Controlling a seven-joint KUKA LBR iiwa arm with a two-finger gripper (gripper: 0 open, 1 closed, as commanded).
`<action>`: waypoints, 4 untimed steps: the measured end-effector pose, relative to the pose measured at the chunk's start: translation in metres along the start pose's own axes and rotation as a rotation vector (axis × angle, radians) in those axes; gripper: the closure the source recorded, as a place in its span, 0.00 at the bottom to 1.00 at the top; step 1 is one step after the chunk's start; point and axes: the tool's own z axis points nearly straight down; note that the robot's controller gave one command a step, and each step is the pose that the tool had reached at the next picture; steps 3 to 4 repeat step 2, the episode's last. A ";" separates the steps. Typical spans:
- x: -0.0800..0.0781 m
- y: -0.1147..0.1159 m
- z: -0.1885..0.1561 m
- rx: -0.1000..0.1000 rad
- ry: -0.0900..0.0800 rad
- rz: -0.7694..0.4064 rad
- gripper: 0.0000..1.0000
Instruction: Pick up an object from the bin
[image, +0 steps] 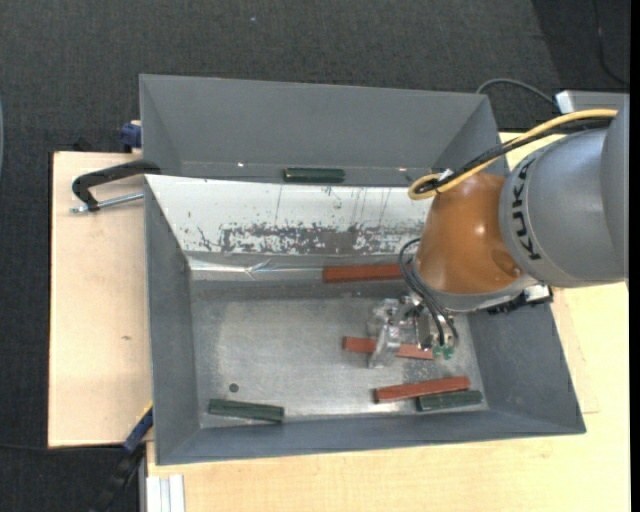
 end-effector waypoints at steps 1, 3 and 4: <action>0.000 0.000 0.000 0.000 0.000 0.000 1.00; -0.011 -0.027 -0.155 0.000 -0.010 0.010 1.00; -0.011 -0.027 -0.155 0.000 -0.010 0.010 1.00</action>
Offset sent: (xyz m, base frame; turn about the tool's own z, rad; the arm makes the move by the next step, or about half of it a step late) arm 0.0057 -0.0283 0.1527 0.0093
